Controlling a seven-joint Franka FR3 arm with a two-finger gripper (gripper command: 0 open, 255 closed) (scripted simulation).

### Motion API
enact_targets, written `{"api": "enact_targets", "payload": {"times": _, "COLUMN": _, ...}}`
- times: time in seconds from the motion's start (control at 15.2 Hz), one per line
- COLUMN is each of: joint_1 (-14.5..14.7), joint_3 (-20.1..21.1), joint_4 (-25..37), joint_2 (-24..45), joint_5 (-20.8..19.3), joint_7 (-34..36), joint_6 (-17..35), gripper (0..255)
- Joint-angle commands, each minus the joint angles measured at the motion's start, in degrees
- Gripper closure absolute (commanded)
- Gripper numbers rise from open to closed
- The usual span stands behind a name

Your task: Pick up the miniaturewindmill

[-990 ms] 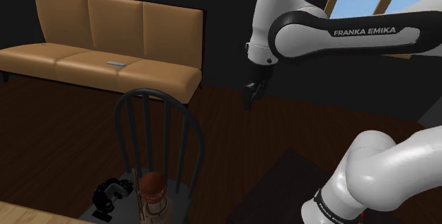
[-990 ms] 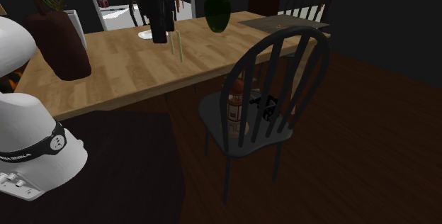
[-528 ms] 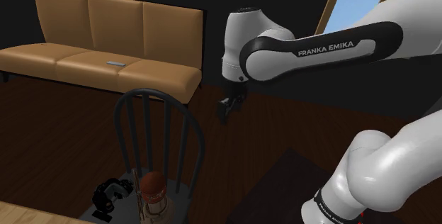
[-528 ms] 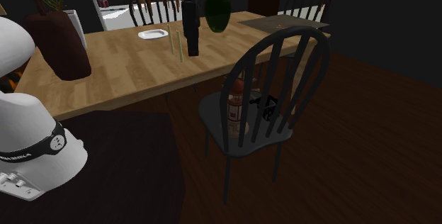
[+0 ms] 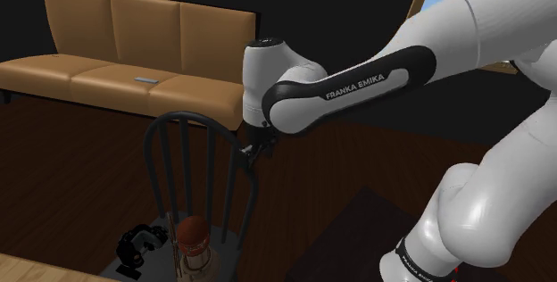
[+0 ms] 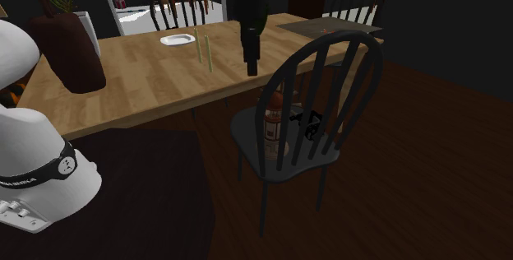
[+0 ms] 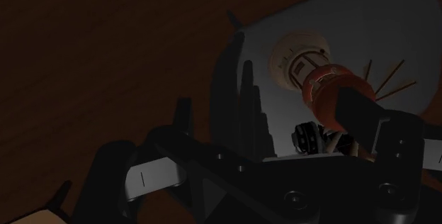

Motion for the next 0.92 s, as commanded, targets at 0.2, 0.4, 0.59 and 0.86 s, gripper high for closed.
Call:
{"api": "enact_targets", "payload": {"times": 0.2, "joint_1": 1.37, "joint_3": 2.46, "joint_4": 5.83, "joint_2": 10.41, "joint_5": -3.66, "joint_7": 5.12, "joint_6": 4.68, "gripper": 0}}
{"api": "enact_targets", "payload": {"times": 0.4, "joint_1": 2.78, "joint_3": 3.18, "joint_4": 10.13, "joint_2": 16.72, "joint_5": -6.52, "joint_7": 8.27, "joint_6": 6.53, "gripper": 0}}
{"api": "enact_targets", "payload": {"times": 0.59, "joint_1": 4.65, "joint_3": 3.38, "joint_4": 15.07, "joint_2": 23.06, "joint_5": -9.49, "joint_7": 11.21, "joint_6": 7.74, "gripper": 0}}
{"api": "enact_targets", "payload": {"times": 0.86, "joint_1": 7.81, "joint_3": 2.9, "joint_4": 22.68, "joint_2": 31.5, "joint_5": -13.05, "joint_7": 14.42, "joint_6": 8.4, "gripper": 0}}
